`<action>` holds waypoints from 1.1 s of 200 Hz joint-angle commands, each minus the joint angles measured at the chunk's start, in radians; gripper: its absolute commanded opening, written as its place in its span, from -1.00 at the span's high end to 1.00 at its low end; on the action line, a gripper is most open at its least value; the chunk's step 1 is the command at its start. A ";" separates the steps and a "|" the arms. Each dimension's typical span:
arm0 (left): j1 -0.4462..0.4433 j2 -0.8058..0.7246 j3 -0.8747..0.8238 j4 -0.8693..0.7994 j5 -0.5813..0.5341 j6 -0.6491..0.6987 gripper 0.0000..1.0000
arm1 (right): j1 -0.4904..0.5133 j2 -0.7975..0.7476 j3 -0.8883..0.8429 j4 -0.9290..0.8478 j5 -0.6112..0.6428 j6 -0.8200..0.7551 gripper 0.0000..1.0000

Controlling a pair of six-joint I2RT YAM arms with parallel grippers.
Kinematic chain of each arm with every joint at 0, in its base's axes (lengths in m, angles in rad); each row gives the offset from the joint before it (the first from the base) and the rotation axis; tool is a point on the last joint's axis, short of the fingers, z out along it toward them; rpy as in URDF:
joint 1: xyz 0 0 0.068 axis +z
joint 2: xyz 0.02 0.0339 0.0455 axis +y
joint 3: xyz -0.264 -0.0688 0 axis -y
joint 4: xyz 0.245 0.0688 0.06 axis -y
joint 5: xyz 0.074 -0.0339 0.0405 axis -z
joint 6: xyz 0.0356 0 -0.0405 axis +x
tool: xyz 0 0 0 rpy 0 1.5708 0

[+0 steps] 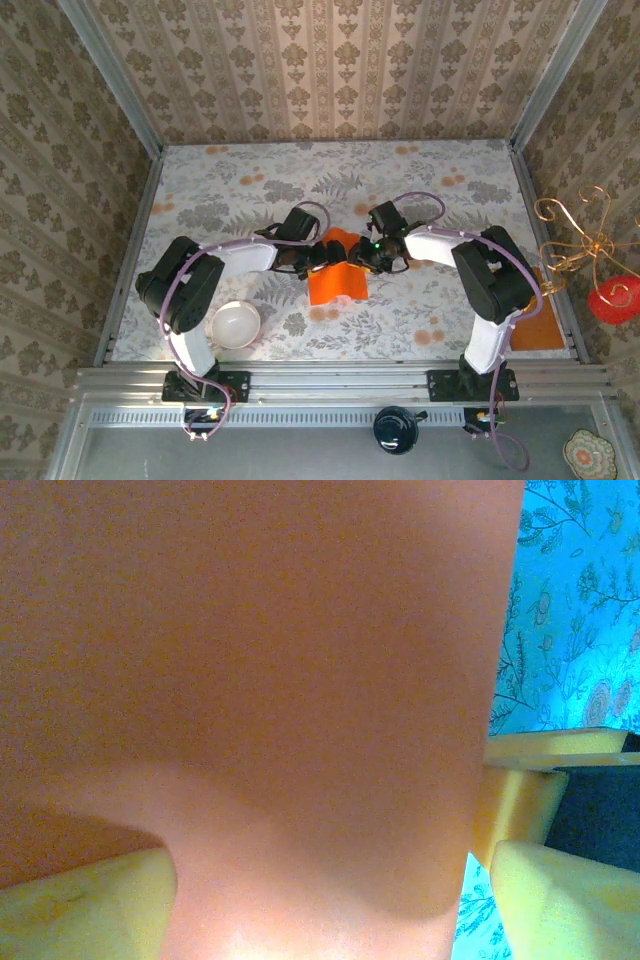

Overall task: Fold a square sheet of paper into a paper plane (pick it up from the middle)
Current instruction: First fold the square sheet of paper in half at the center of the table.

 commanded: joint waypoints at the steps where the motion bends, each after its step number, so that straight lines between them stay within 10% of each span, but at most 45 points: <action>1: 0.009 -0.005 -0.015 -0.070 -0.032 -0.009 -0.64 | 0.017 0.041 -0.003 -0.018 -0.022 0.023 0.27; 104: 0.040 -0.081 -0.047 0.011 -0.017 0.059 0.19 | -0.083 -0.256 -0.161 0.150 0.009 0.011 0.11; 220: 0.123 -0.316 0.024 0.186 0.351 -0.008 0.35 | -0.210 -0.349 -0.180 0.600 -0.435 0.101 -0.76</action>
